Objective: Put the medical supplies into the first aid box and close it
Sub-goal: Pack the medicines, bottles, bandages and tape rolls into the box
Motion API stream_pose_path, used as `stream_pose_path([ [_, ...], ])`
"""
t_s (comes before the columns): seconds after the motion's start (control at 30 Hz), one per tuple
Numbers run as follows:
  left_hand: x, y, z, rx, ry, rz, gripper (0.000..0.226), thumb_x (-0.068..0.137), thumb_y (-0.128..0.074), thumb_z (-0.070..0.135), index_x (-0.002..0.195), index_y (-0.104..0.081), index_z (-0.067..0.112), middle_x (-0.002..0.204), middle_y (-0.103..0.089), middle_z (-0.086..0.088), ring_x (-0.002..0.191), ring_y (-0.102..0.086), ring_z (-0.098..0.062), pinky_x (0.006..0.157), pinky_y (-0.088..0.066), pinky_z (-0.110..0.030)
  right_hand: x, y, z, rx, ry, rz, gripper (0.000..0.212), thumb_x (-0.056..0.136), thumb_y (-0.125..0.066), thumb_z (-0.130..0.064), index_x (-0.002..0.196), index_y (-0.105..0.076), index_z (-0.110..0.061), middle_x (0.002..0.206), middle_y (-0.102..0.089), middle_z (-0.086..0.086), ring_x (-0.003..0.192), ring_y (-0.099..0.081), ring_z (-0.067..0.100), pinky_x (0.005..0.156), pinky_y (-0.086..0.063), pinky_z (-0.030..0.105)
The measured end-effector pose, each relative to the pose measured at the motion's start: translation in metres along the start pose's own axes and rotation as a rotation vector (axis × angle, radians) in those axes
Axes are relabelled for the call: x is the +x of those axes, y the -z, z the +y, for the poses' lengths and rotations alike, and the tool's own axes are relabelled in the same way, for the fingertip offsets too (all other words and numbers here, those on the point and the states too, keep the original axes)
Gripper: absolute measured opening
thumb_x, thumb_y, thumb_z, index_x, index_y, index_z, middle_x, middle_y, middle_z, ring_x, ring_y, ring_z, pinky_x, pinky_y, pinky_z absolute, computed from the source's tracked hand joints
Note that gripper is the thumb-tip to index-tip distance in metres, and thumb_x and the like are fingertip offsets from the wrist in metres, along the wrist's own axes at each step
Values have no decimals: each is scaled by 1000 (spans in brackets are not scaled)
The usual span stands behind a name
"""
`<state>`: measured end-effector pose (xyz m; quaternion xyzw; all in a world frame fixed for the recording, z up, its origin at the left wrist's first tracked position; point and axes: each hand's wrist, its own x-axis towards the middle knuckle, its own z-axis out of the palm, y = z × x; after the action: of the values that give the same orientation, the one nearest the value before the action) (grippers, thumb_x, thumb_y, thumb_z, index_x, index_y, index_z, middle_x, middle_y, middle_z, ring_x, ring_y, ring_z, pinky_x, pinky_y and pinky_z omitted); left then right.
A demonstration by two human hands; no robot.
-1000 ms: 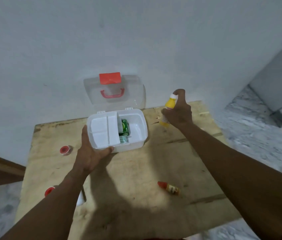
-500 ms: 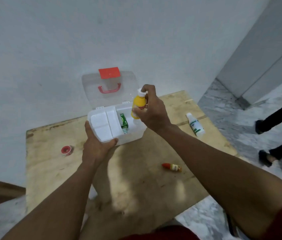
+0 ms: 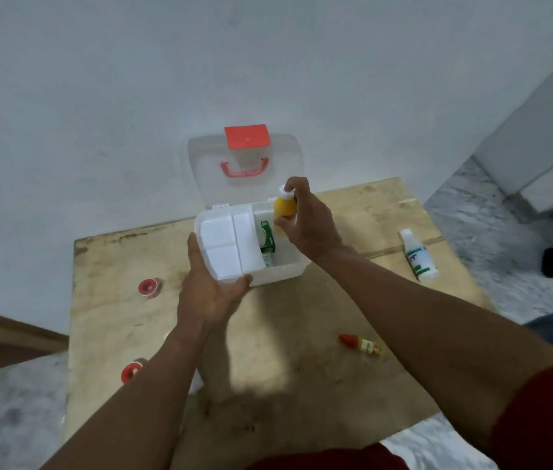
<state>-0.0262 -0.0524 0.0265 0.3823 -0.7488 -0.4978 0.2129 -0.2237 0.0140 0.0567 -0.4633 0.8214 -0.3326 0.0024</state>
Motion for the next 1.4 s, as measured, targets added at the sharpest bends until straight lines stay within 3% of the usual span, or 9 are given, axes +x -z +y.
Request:
stream_pose_path([
  [0.17, 6, -3, -3, 43, 63, 13, 112, 68, -86, 29, 149, -9, 32, 109, -49, 16, 84, -53, -5, 66, -43, -21, 10, -7, 10, -10, 16, -53, 60, 79, -77, -9, 108, -27, -26, 85, -50, -2, 71, -49, 21, 63, -39, 30],
  [0.27, 6, -3, -4, 53, 52, 11, 111, 68, -86, 28, 149, -10, 32, 102, -45, 27, 81, -49, 8, 58, -39, -10, 12, -8, 15, -25, 7, -90, 56, 81, -76, -12, 115, -33, -21, 88, -55, 2, 75, -51, 22, 67, -36, 28],
  [0.37, 7, -4, -3, 45, 36, -2, 110, 68, -87, 30, 149, -12, 29, 112, -48, 19, 87, -51, 8, 53, -42, -4, 11, -12, 20, -107, 35, -118, 46, 78, -77, -10, 112, -48, -3, 94, -64, 14, 81, -57, 31, 67, -40, 32],
  [0.5, 7, -5, -4, 37, 39, 9, 113, 67, -88, 32, 150, -11, 29, 115, -50, 17, 90, -54, -1, 63, -43, -12, 8, -18, 25, -192, 21, -133, 41, 70, -79, -3, 100, -52, 1, 89, -62, 20, 81, -57, 37, 65, -37, 33],
  [0.6, 8, -4, -5, 21, 19, 6, 113, 62, -86, 42, 148, -14, 30, 108, -46, 32, 91, -53, 8, 69, -46, -15, 9, -19, 24, -207, 10, -133, 42, 70, -79, -1, 102, -52, 2, 90, -61, 21, 82, -55, 37, 66, -36, 33],
  [0.7, 8, -4, -4, -1, 10, -1, 112, 59, -81, 47, 148, -16, 28, 113, -47, 26, 95, -52, 9, 68, -43, -11, 11, -17, 21, -232, 14, -150, 44, 73, -77, -1, 107, -50, 2, 96, -60, 22, 86, -54, 37, 68, -40, 37],
  [1.07, 9, -3, -7, 9, 20, 9, 110, 69, -87, 25, 150, -14, 27, 118, -50, 11, 101, -53, -11, 74, -46, -20, 5, -12, 8, -480, 8, -126, 43, 69, -74, 6, 108, -58, -3, 98, -60, 18, 88, -56, 37, 64, -48, 43],
  [1.23, 9, -2, -9, 1, 2, -1, 108, 69, -87, 26, 149, -15, 25, 118, -48, 16, 95, -52, 7, 71, -43, -11, -1, -1, 0, -413, -39, -170, 38, 85, -57, -1, 123, -53, 0, 112, -56, 22, 102, -52, 39, 78, -48, 46],
  [1.4, 8, 0, -7, -19, 21, -13, 117, 66, -89, 34, 152, -8, 26, 126, -45, 12, 111, -48, -12, 88, -47, -30, -11, 5, -3, -339, -102, -230, 41, 90, -60, -12, 128, -50, -2, 116, -53, 22, 109, -50, 38, 89, -48, 44],
])
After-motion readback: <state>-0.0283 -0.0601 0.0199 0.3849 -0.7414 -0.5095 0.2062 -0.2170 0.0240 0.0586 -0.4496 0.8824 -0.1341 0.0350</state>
